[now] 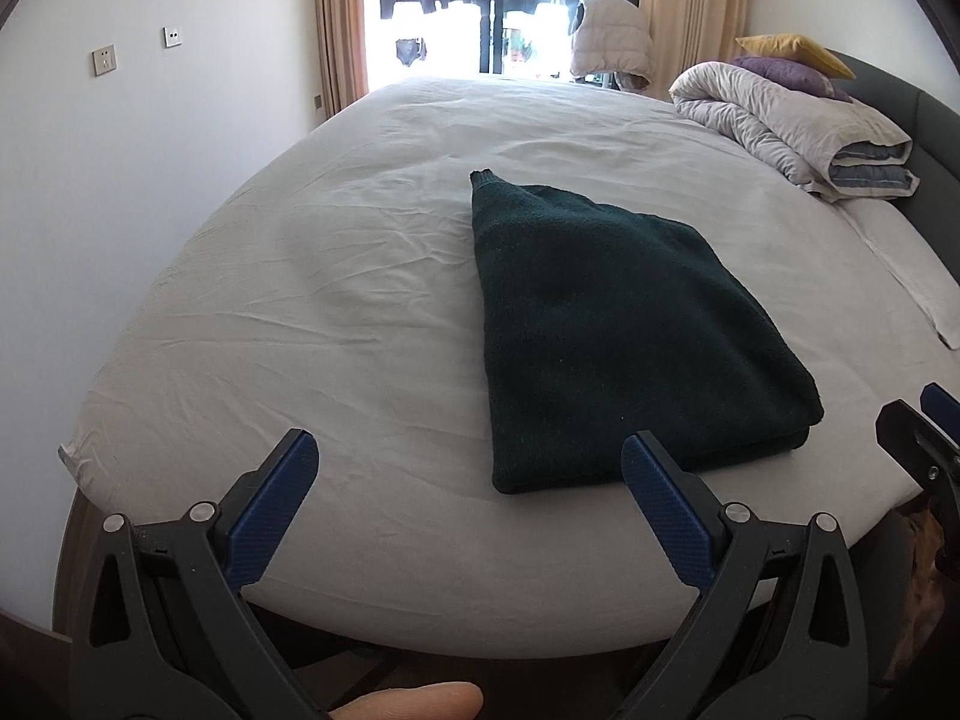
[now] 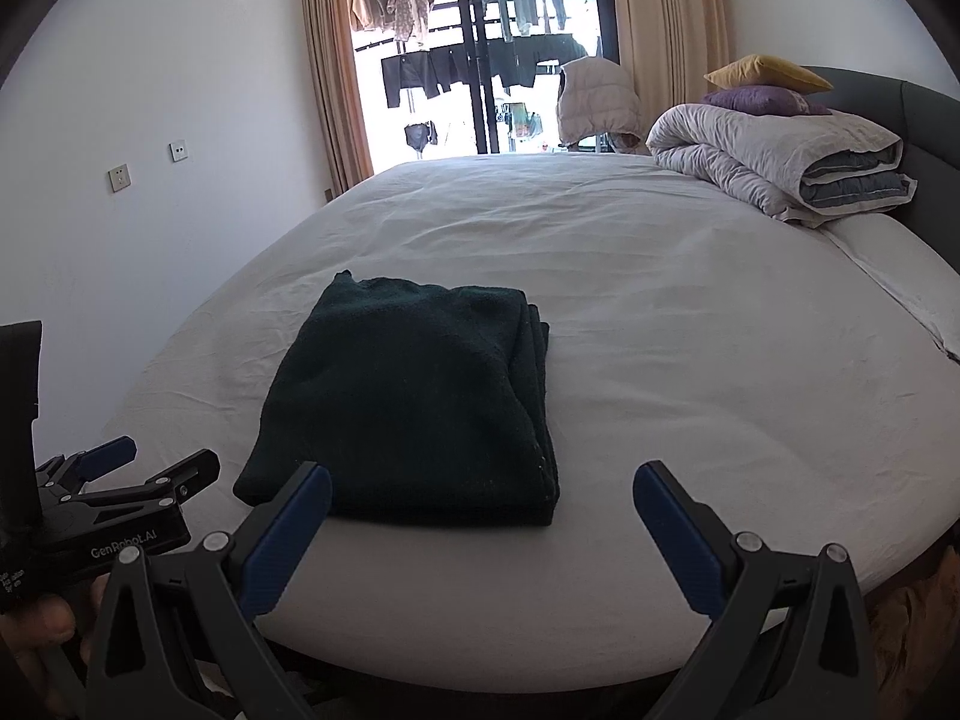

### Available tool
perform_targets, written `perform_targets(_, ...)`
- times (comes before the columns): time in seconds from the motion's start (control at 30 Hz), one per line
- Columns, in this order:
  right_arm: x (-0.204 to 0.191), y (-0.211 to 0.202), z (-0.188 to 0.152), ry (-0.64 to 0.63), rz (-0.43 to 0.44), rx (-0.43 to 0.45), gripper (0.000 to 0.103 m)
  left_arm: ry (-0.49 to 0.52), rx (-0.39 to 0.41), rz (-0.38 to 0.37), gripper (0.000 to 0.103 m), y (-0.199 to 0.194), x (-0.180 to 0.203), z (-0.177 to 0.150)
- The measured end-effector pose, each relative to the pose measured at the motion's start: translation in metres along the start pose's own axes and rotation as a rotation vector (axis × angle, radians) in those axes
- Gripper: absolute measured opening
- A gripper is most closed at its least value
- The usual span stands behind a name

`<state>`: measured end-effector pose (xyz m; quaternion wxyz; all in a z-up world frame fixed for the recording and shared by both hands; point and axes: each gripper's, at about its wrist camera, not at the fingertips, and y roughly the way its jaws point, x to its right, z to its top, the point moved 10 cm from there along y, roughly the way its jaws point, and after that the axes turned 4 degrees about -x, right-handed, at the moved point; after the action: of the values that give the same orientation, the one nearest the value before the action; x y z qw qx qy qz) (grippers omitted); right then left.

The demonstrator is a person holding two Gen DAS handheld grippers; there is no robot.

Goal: Fold small clothes

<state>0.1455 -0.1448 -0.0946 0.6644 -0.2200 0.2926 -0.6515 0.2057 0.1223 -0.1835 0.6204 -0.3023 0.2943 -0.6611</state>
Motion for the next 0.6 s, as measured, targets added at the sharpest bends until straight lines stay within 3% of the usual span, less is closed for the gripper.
perform_targets(0.6, 0.0028, 0.0045, -0.0057, 0.018, 0.003, -0.024, 0.103, 0.006, 0.0, 0.01, 0.103, 0.0021, 0.0017, -0.0004)
